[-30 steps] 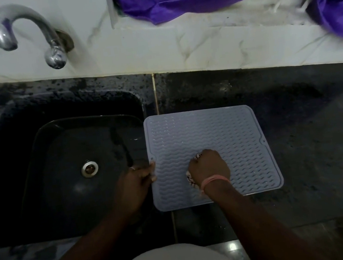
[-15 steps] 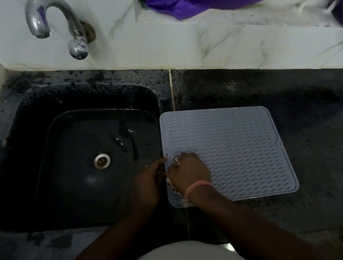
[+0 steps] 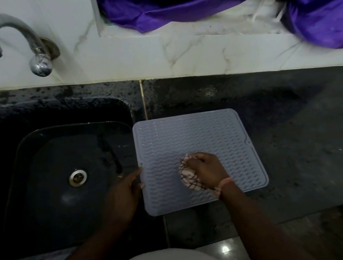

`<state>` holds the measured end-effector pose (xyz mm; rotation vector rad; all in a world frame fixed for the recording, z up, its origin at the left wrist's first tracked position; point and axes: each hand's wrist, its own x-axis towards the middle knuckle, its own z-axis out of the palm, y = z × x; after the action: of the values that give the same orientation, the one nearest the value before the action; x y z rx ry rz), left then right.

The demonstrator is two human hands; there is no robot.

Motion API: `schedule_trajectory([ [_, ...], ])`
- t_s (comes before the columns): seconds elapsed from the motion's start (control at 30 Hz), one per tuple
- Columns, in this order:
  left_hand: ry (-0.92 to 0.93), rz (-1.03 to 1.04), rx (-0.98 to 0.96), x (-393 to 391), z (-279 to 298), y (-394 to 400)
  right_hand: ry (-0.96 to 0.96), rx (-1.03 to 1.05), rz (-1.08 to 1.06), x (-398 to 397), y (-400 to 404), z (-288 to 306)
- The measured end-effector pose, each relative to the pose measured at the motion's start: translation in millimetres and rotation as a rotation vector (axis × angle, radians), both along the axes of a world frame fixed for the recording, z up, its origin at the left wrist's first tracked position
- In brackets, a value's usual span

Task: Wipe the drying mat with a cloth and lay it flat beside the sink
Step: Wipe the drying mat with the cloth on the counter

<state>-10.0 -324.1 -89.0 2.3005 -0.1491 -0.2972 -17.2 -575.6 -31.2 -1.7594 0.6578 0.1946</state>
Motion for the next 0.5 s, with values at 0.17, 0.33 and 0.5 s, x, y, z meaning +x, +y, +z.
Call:
schedule_trajectory([
  [0.17,-0.002,-0.025,0.195,-1.5,4.1,-4.8,0.093,-0.425,-0.190,-14.7,-93.1,-2.4],
  [0.33,-0.038,-0.032,0.277,-0.6,0.1,-3.7,0.318,-0.718,-0.212,-17.4,-142.8,-1.9],
  [0.5,-0.052,-0.051,0.363,0.1,1.9,-6.1,0.377,-0.694,-0.190,-11.8,-146.0,-9.9],
])
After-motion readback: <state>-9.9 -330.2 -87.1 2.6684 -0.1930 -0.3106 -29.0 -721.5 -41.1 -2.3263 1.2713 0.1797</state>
